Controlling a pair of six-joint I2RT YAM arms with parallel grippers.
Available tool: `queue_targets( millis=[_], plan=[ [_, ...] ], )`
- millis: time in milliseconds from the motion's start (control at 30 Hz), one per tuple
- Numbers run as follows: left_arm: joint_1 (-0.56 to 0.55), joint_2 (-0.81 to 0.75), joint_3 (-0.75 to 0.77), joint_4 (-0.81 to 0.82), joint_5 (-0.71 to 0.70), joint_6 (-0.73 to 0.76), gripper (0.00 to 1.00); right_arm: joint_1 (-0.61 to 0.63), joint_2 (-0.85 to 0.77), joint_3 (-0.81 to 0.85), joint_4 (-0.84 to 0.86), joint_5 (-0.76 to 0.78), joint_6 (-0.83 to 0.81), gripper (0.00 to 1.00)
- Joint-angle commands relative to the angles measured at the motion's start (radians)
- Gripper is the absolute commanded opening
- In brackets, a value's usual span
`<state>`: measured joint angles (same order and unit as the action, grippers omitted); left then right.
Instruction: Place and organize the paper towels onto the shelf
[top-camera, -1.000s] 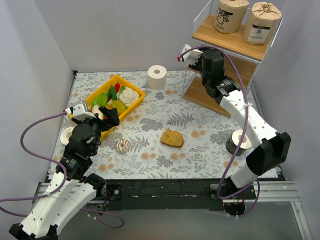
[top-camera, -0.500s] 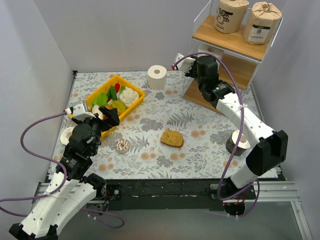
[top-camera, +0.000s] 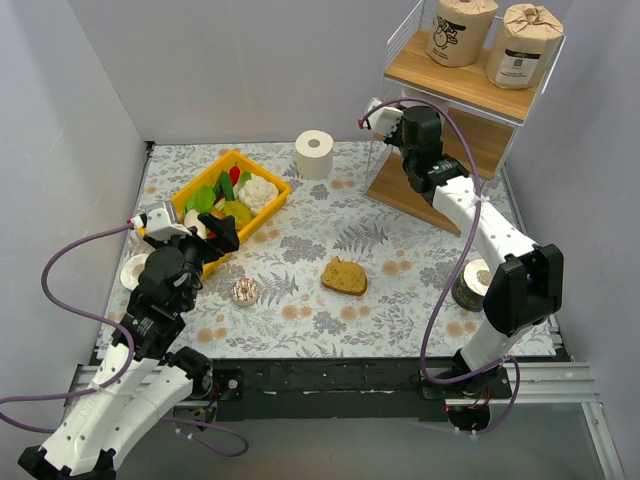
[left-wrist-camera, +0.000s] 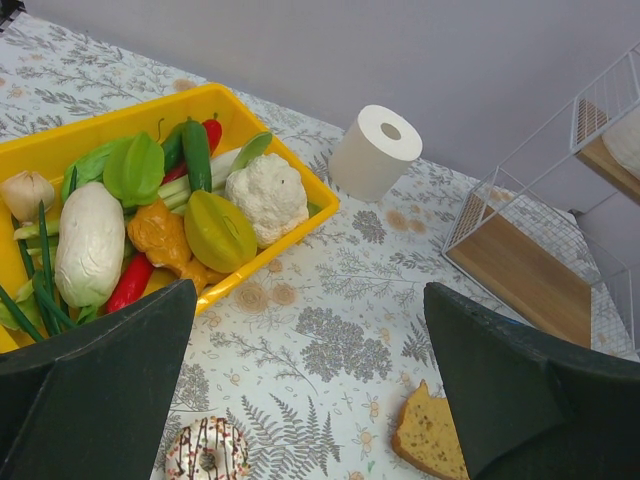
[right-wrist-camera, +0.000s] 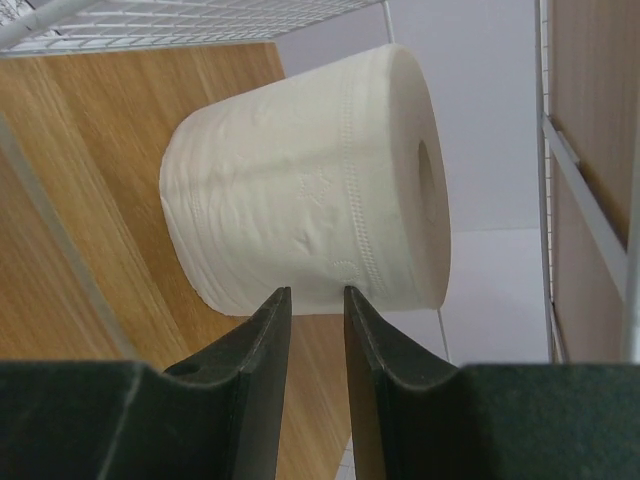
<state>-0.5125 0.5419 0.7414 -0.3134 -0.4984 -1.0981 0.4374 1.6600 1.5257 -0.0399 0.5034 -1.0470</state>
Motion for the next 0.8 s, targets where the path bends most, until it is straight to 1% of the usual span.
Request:
queue_targets(
  millis=[0, 200, 267, 300, 400, 433, 500, 533, 633, 667, 733, 767],
  plan=[
    [0.003, 0.007, -0.008, 0.002, -0.015, 0.01, 0.98, -0.002, 0.009, 0.031, 0.063, 0.008, 0.024, 0.36],
    [0.003, 0.003, -0.008, 0.002, -0.015, 0.012, 0.98, 0.03, -0.031, 0.065, -0.037, -0.017, 0.096, 0.38],
    [0.003, 0.001, -0.008, 0.002, -0.015, 0.011, 0.98, 0.056, -0.08, 0.033, -0.029, 0.004, 0.117, 0.4],
    [0.003, 0.001, -0.008, 0.002, -0.012, 0.009, 0.98, 0.066, -0.1, 0.021, -0.032, 0.004, 0.154, 0.41],
    [0.003, 0.001, -0.01, 0.002, -0.009, 0.009, 0.98, 0.121, -0.172, -0.024, -0.06, -0.035, 0.221, 0.45],
    [0.003, 0.003, -0.01, 0.002, -0.006, 0.009, 0.98, 0.162, -0.184, -0.033, -0.063, -0.037, 0.275, 0.47],
    [0.003, 0.007, -0.008, 0.004, -0.003, 0.009, 0.98, 0.207, -0.2, -0.041, -0.071, -0.042, 0.352, 0.48],
    [0.002, 0.01, -0.008, 0.005, 0.001, 0.009, 0.98, 0.248, -0.195, -0.033, -0.087, -0.054, 0.436, 0.49],
    [0.003, 0.023, -0.008, 0.002, 0.003, 0.003, 0.98, 0.284, -0.151, 0.045, -0.179, -0.109, 0.585, 0.51],
    [0.003, 0.026, -0.005, -0.003, 0.007, -0.025, 0.98, 0.288, -0.135, 0.06, -0.243, -0.135, 0.675, 0.52],
    [0.003, 0.062, 0.021, 0.002, 0.056, -0.034, 0.98, 0.32, -0.15, 0.019, -0.258, -0.155, 0.726, 0.55],
    [0.003, 0.093, 0.042, -0.003, 0.093, -0.045, 0.98, 0.34, -0.196, -0.031, -0.209, -0.161, 0.729, 0.63]
  ],
)
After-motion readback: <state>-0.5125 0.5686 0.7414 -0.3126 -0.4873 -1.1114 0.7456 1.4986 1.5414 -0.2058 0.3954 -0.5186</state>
